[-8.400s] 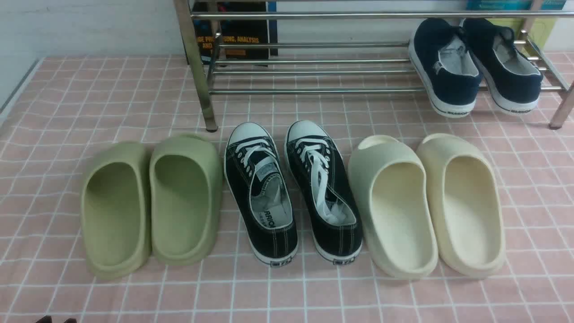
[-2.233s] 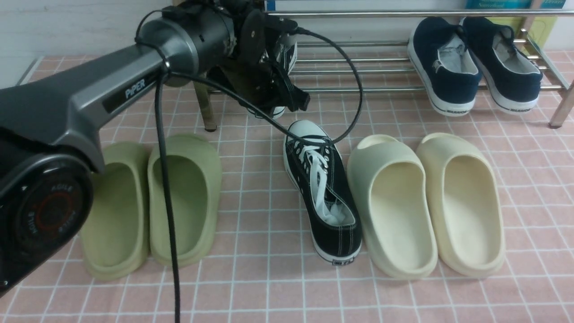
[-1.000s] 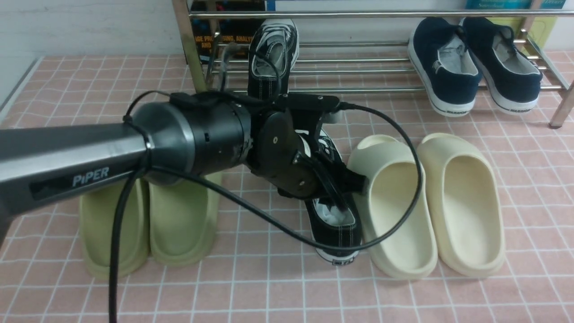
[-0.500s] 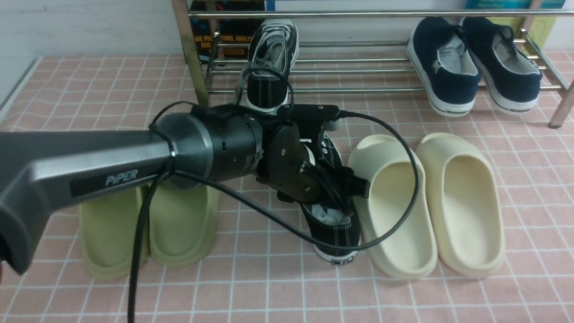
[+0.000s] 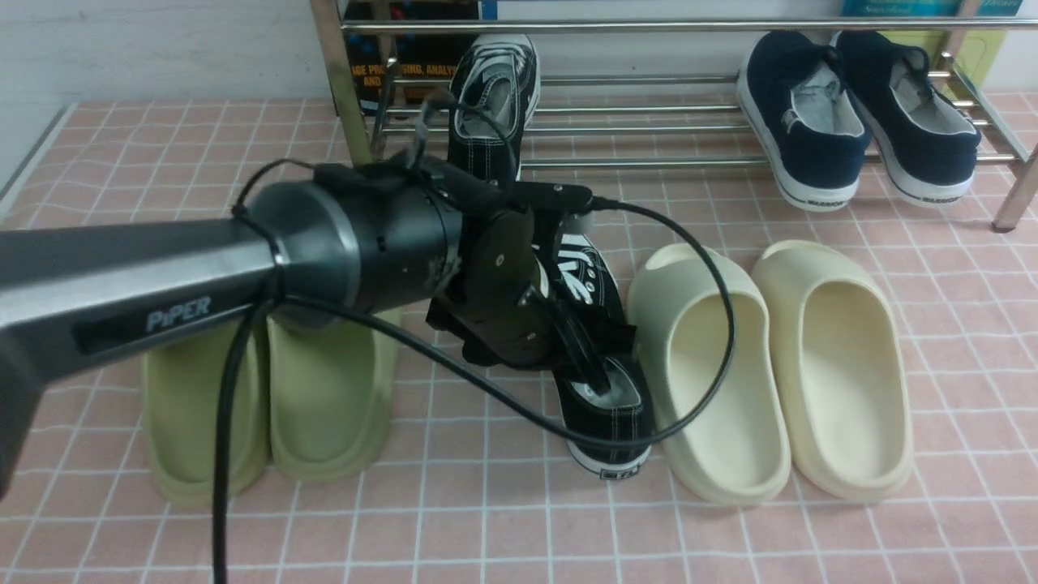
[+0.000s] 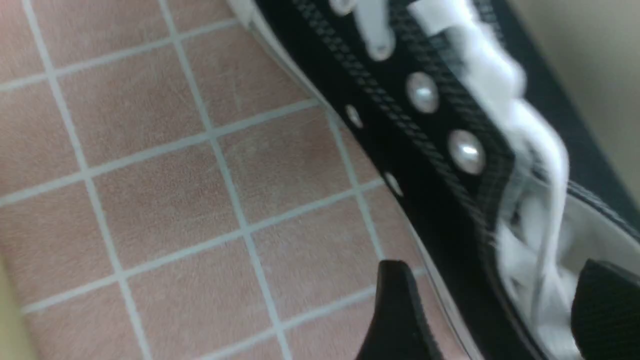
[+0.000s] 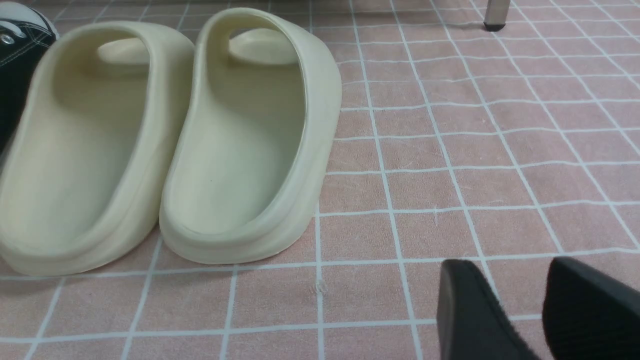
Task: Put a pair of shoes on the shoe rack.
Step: Use the left arm to grab the shoe closest to it, then use the left arm to put a shoe into the shoe rack
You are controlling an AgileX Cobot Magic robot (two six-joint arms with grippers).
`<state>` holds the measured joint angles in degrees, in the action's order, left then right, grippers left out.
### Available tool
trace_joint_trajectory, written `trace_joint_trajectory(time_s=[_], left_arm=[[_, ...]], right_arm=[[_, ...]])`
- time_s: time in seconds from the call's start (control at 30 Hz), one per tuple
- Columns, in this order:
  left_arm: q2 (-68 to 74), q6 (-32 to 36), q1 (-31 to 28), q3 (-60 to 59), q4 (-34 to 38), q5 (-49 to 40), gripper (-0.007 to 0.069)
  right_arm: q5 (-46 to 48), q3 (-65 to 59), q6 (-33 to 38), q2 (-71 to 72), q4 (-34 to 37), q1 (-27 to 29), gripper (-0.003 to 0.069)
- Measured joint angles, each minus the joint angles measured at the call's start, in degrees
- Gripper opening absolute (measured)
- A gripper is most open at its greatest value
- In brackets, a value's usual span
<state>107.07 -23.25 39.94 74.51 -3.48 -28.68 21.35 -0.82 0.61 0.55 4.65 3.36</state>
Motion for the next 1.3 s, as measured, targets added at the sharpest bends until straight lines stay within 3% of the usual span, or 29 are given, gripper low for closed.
trace_joint_trajectory(time_s=[0.07, 0.2, 0.23, 0.37, 0.43, 0.73, 0.9, 1.3], left_arm=[[1.03, -0.41, 0.00, 0.00, -0.07, 1.35, 0.0467], [4.28, -1.21, 0.00, 0.00, -0.30, 7.37, 0.0344], [4.38, -1.21, 0.00, 0.00, -0.31, 7.43, 0.0344], [4.02, -1.73, -0.92, -0.10, -0.44, 6.76, 0.0084], [3.10, -1.81, -1.32, -0.22, -0.67, 5.68, 0.0041], [-0.86, -0.01, -3.14, 8.26, -1.47, -6.20, 0.0030], [1.41, 0.83, -4.27, 16.59, -1.93, -7.89, 0.0030], [22.36, -2.71, -7.59, 48.74, -2.70, -8.70, 0.0031]], right_arm=[[0.00, 0.00, 0.00, 0.00, 0.00, 0.00, 0.0240], [0.00, 0.00, 0.00, 0.00, -0.05, 0.00, 0.0240], [0.00, 0.00, 0.00, 0.00, -0.05, 0.00, 0.0240], [0.00, 0.00, 0.00, 0.00, 0.00, 0.00, 0.0240], [0.00, 0.00, 0.00, 0.00, 0.00, 0.00, 0.0240], [0.00, 0.00, 0.00, 0.00, 0.00, 0.00, 0.0240], [0.00, 0.00, 0.00, 0.00, 0.00, 0.00, 0.0240], [0.00, 0.00, 0.00, 0.00, 0.00, 0.00, 0.0240]])
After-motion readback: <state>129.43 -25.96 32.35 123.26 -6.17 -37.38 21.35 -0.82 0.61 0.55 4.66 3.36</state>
